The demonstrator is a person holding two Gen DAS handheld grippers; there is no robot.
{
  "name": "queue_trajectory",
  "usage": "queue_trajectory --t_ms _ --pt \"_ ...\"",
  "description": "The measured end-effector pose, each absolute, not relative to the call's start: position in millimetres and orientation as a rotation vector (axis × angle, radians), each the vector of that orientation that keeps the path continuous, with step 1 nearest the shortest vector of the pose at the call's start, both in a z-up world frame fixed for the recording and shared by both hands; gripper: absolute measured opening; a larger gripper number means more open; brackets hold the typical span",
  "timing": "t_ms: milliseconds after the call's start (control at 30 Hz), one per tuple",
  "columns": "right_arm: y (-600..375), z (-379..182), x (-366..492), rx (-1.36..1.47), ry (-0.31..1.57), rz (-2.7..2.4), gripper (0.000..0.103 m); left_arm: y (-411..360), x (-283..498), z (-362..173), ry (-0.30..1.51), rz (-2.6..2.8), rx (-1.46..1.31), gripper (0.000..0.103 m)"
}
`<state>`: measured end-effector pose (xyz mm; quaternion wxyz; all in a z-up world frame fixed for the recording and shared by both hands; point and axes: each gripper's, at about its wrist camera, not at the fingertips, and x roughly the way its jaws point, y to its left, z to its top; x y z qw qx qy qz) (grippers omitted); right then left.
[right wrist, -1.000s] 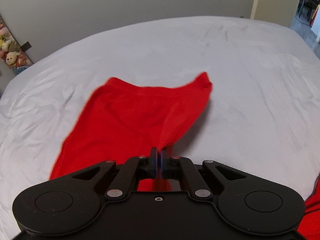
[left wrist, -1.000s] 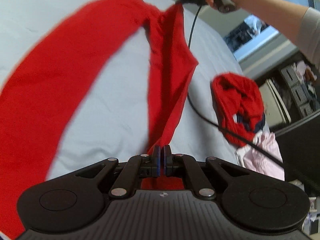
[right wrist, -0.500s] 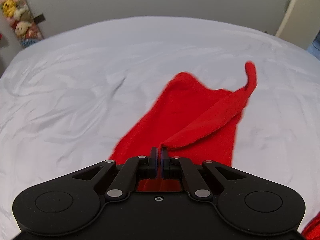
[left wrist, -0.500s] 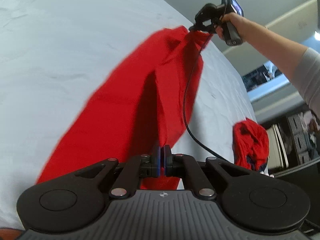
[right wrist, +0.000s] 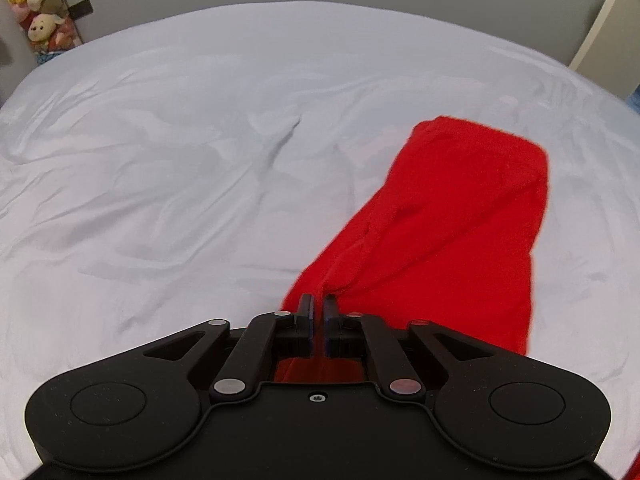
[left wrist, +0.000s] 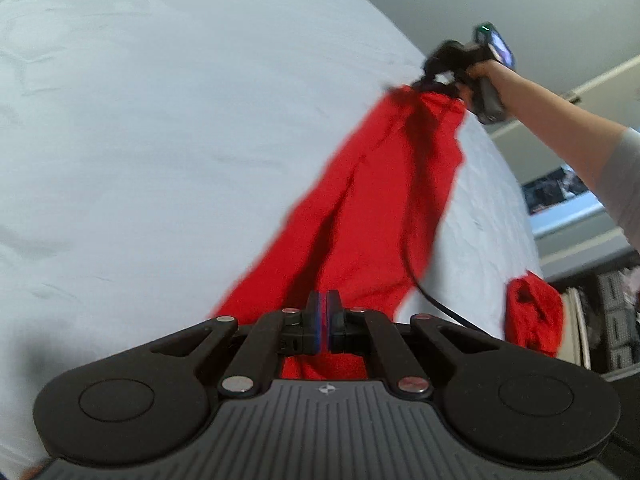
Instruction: Fold clothes
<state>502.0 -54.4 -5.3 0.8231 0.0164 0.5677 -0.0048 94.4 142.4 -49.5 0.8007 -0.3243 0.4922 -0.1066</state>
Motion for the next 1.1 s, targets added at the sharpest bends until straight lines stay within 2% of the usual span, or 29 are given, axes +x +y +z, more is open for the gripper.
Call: queue_trajectory --t_ms 33,100,533,667,800,1100 --pt "-52.3 -8.1 502.0 0.05 1.208 0.003 0.029 145.6 94.4 -52.8 1.063 -0.225 -0.71 0.001" --pt "-47.7 -13.5 502.2 0.082 1.207 0.036 0.045 144.3 95.1 -57.3 1.075 -0.216 -0.714 0.001" --pt "-49.4 21.4 465.0 0.072 1.199 0.138 0.045 143.6 81.4 -49.2 1.065 -0.189 -0.722 0.002" --pt "-53.7 24.3 415.7 0.064 1.232 0.217 0.045 140.7 77.5 -44.9 1.084 -0.18 -0.689 0.002" --pt "-60.6 21.0 352.5 0.063 1.28 0.31 0.045 139.8 69.8 -39.3 1.094 -0.174 -0.646 0.012" --pt "-75.8 11.1 222.9 0.129 1.327 0.508 0.045 138.2 45.2 -26.2 1.092 -0.149 -0.62 0.014"
